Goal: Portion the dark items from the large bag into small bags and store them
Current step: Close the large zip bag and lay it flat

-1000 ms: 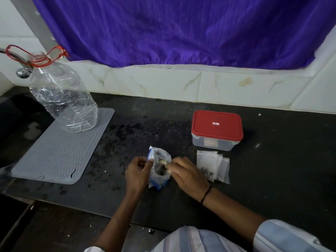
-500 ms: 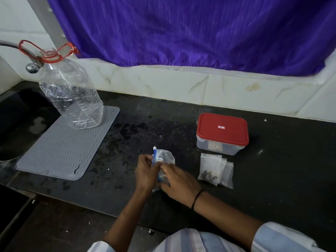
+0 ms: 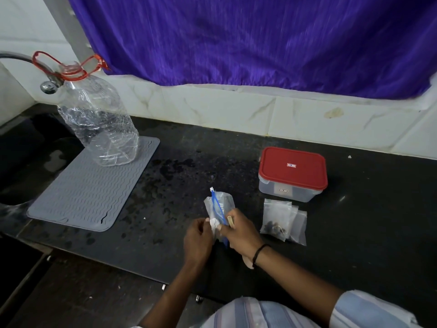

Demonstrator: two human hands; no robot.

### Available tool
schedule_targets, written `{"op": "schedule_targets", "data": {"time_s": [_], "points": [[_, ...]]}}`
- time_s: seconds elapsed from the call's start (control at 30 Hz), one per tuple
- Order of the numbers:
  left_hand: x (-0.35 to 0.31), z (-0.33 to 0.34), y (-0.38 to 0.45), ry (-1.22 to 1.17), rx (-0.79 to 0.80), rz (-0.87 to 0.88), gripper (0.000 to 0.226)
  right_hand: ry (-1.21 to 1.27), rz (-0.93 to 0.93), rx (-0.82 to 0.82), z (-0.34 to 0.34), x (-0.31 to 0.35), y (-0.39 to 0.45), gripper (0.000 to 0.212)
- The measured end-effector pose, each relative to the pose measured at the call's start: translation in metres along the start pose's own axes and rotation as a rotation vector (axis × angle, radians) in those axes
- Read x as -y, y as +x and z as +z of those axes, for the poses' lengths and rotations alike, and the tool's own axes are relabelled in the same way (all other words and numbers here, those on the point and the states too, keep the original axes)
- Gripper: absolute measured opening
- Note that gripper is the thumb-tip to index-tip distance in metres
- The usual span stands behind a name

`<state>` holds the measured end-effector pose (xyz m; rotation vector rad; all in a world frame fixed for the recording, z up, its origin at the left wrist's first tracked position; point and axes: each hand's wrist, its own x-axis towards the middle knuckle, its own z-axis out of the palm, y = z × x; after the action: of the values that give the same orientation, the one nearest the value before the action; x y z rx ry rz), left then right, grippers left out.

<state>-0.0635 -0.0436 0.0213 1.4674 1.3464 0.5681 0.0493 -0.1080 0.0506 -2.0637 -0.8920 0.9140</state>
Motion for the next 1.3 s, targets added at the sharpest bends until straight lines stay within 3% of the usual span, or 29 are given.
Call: {"op": "schedule_targets", "data": {"time_s": [0.1,0.2,0.3,0.47,0.6,0.7,0.83,0.97,1.03,1.17,1.23,1.3], "points": [[0.000,0.002,-0.001,0.067,0.054,0.025,0.023,0.244,0.116,-0.007,0.000,-0.002,0.003,0.009],[-0.001,0.002,0.006,0.050,0.135,-0.063,0.021,0.341,0.099,-0.024,-0.003,-0.003,0.002,0.014],[0.003,0.004,0.008,0.086,0.080,-0.102,0.019,0.278,0.036,-0.123,-0.005,-0.005,0.001,0.023],[0.008,0.003,0.010,-0.059,0.010,-0.198,0.018,0.150,-0.016,-0.325,-0.029,0.005,-0.005,0.023],[0.004,-0.005,0.013,-0.230,0.070,-0.295,0.022,0.130,-0.099,-0.481,-0.043,0.006,-0.011,0.016],[0.008,-0.008,0.014,-0.175,0.058,-0.219,0.026,0.116,-0.253,-0.387,-0.046,0.013,-0.019,0.010],[-0.010,-0.011,0.005,-0.211,-0.055,-0.018,0.061,-0.064,-0.416,-0.205,-0.050,0.017,-0.023,0.012],[-0.030,-0.008,0.005,-0.284,0.017,0.122,0.038,-0.220,-0.533,-0.080,-0.049,0.020,-0.027,0.019],[-0.029,-0.004,0.012,-0.324,0.030,0.076,0.026,-0.249,-0.538,-0.011,-0.048,0.022,-0.029,0.017],[-0.023,0.004,0.020,-0.345,-0.006,0.047,0.019,-0.138,-0.525,-0.117,-0.051,0.024,-0.029,0.037],[-0.016,0.005,0.018,-0.353,0.012,0.092,0.017,-0.063,-0.508,-0.225,-0.059,0.026,-0.021,0.029],[-0.018,0.004,0.013,-0.318,0.056,0.110,0.013,-0.139,-0.511,-0.264,-0.067,0.029,-0.012,0.025]]}}
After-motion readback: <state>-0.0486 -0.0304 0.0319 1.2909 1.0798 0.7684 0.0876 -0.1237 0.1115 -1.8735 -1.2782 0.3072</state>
